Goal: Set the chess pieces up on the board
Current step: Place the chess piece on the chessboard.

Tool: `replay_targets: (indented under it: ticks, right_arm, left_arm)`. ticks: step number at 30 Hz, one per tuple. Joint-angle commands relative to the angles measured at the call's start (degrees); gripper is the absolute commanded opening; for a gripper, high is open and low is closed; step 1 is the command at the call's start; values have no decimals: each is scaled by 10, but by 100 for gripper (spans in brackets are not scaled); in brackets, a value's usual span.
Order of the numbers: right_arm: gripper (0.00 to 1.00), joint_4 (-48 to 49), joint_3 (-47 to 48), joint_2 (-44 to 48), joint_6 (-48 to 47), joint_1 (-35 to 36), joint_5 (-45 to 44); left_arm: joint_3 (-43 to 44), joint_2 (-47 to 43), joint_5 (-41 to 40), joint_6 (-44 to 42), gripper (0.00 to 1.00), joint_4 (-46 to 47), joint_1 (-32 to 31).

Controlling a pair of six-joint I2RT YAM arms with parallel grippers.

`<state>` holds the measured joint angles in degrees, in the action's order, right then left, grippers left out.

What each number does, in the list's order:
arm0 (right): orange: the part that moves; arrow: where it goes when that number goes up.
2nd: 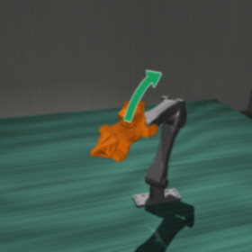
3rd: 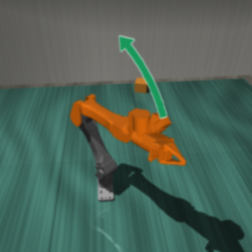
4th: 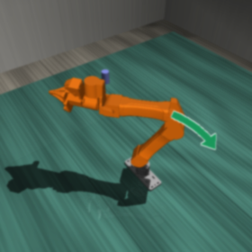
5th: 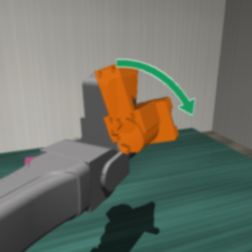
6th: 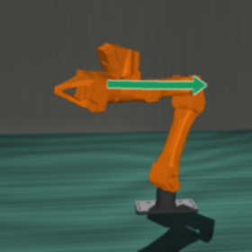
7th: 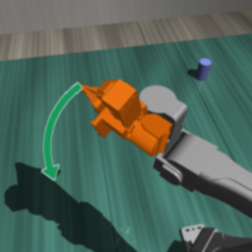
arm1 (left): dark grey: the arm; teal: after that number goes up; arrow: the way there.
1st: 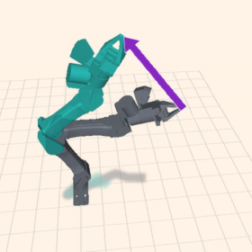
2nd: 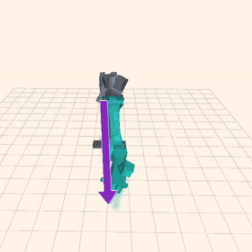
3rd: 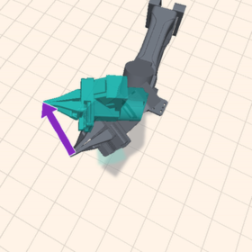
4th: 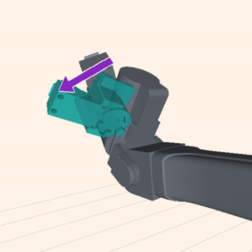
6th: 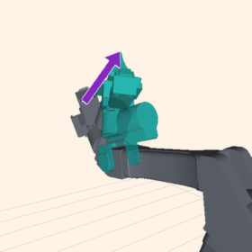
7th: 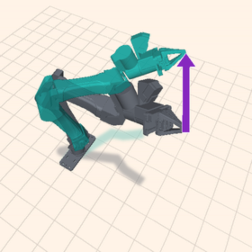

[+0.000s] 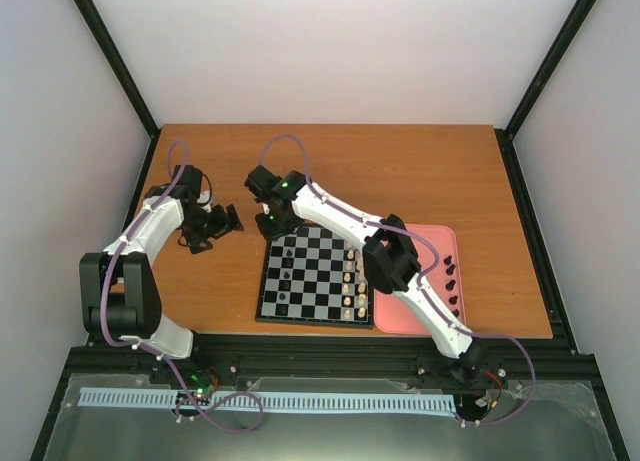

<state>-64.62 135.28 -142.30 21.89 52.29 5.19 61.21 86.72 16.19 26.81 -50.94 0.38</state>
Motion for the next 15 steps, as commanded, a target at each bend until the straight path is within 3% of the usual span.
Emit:
replay_targets:
  ticks: [1, 15]
  right_arm:
    - [3, -1, 19, -19, -5, 7, 0]
    - [9, -6, 22, -29, -12, 6, -34]
  left_arm:
    - [3, -6, 11, 8, 100, 4, 5]
    - [-2, 0, 17, 9, 100, 11, 4]
